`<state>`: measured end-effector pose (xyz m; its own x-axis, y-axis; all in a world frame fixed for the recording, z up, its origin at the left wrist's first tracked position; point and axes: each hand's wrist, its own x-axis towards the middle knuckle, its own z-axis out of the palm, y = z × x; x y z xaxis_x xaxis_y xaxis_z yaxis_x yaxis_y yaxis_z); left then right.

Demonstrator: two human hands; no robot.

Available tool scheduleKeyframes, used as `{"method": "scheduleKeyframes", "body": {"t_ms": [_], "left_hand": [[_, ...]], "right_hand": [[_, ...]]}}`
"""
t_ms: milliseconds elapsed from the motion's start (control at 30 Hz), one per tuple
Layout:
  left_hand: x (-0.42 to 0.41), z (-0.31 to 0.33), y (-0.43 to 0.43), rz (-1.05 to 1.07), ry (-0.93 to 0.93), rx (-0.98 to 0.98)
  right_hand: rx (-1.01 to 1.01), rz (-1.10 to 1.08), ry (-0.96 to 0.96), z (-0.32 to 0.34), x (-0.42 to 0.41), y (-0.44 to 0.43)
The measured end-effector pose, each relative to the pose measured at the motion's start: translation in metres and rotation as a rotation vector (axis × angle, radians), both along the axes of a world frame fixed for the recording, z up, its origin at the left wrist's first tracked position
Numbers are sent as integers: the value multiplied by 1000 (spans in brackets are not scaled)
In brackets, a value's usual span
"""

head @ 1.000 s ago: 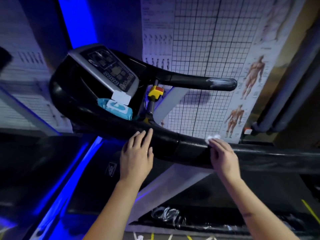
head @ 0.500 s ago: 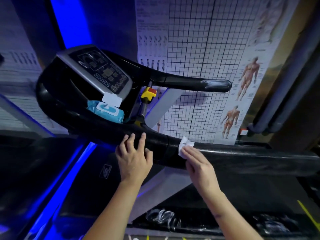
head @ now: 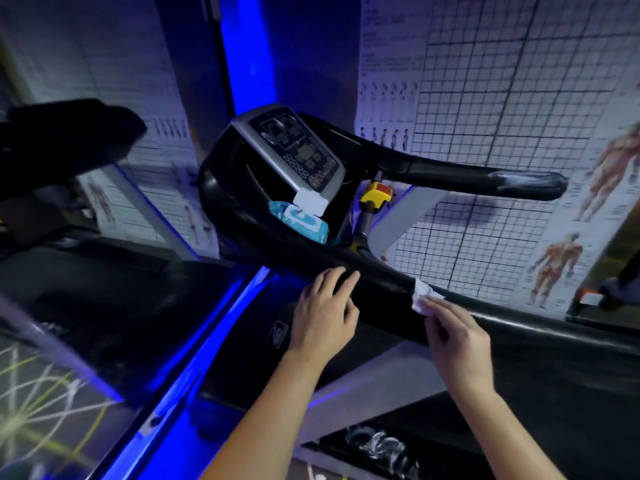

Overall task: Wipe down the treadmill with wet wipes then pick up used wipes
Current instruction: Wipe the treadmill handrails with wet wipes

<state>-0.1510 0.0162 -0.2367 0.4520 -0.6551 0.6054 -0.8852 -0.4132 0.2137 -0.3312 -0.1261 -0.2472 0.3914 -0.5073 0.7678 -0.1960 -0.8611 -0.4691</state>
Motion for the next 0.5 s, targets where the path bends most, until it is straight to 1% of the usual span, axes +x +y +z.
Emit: {"method": "scheduleKeyframes", "body": {"t_ms": [100,200,267,333,500], "left_hand": [[13,-1,17,7,43,11],[24,1,25,7,49,-37],[28,4,23,6,14,-79],[33,11,18,5,-28,-118],[60,38,0,23,-99,-140]], "right_hand": [[97,26,-4,10,20,13],[224,25,0,31,33,19],[373,11,13,44,42,15],[502,44,14,56,53,10],[708,155,86,80,89,-7]]}}
